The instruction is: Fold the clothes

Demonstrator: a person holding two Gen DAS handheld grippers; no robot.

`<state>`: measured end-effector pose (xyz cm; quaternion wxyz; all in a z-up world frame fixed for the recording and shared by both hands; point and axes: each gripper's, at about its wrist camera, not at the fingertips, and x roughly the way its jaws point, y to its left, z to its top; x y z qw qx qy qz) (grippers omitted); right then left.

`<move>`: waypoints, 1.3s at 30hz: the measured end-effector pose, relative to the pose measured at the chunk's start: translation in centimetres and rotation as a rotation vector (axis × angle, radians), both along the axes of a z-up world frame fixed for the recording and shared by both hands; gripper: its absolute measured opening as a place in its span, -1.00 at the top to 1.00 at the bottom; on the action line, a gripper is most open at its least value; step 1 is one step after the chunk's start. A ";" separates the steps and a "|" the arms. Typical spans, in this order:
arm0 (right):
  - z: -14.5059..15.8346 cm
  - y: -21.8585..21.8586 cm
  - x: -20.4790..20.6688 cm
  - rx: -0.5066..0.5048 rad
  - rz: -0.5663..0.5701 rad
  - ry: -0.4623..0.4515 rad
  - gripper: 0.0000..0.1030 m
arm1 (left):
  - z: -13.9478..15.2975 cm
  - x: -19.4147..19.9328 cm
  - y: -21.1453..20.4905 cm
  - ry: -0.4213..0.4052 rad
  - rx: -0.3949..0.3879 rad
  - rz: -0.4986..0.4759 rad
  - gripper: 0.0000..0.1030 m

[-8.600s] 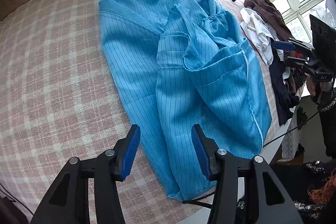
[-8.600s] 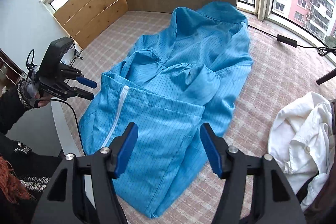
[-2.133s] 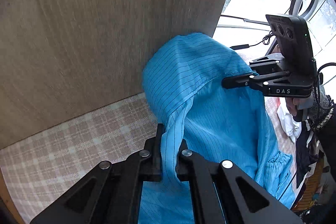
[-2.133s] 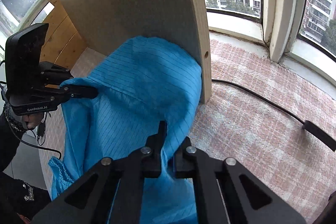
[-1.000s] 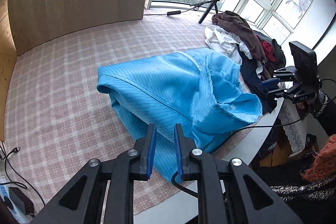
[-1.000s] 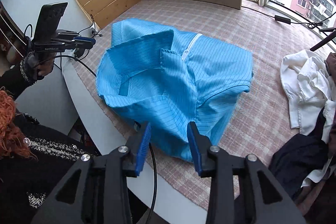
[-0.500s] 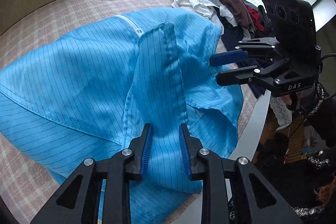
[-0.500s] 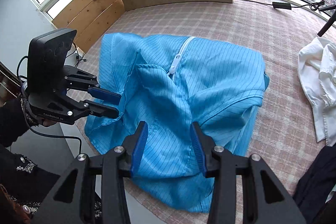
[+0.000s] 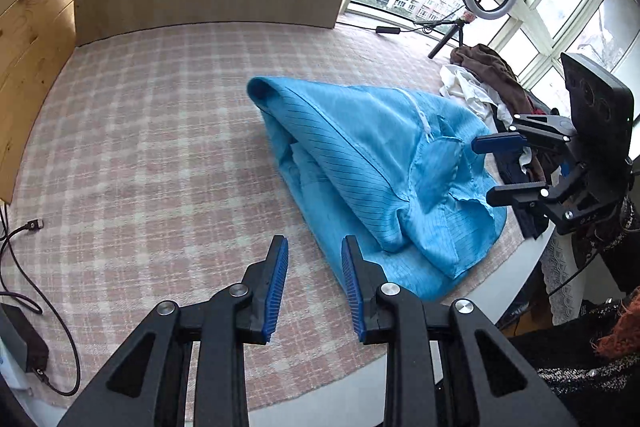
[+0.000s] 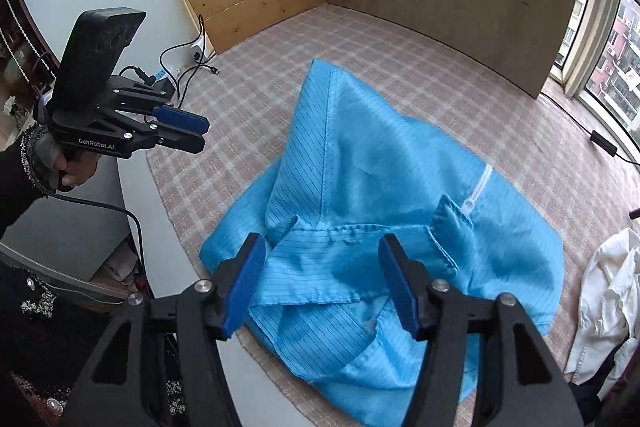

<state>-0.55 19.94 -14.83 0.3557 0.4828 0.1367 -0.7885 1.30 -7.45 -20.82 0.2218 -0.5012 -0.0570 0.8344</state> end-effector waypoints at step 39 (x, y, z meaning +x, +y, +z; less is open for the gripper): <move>-2.0 -6.3 -3.7 0.216 -0.024 -0.127 0.08 | -3.6 -6.9 -2.0 0.040 0.142 -0.073 0.51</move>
